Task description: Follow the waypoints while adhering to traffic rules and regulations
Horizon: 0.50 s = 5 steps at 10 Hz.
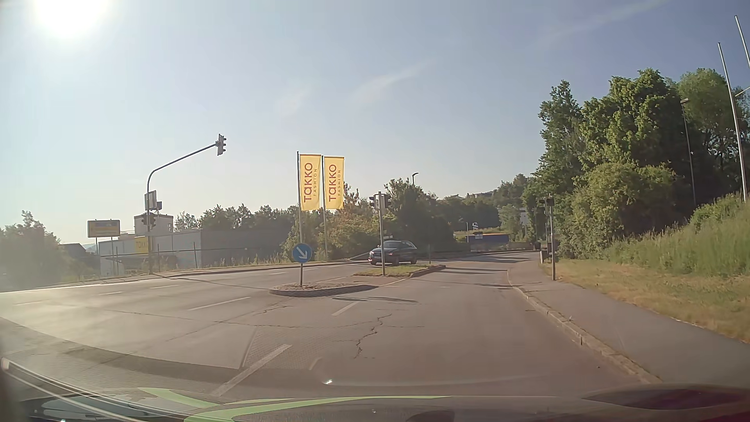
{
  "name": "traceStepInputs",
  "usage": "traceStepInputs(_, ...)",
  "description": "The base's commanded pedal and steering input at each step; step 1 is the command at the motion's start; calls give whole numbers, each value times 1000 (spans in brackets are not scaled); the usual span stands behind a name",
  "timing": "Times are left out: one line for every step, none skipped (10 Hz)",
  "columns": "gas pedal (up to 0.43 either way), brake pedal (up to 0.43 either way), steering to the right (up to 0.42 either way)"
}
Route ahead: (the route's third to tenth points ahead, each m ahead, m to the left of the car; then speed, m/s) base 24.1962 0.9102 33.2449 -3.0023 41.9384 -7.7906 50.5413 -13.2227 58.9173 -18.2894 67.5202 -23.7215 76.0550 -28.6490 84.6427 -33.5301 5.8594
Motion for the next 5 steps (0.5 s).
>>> traceStepInputs(339, 0, 61)
traceStepInputs(339, 0, 63)
traceStepInputs(319, 0, 63)
traceStepInputs(319, 0, 61)
traceStepInputs(319, 0, 61)
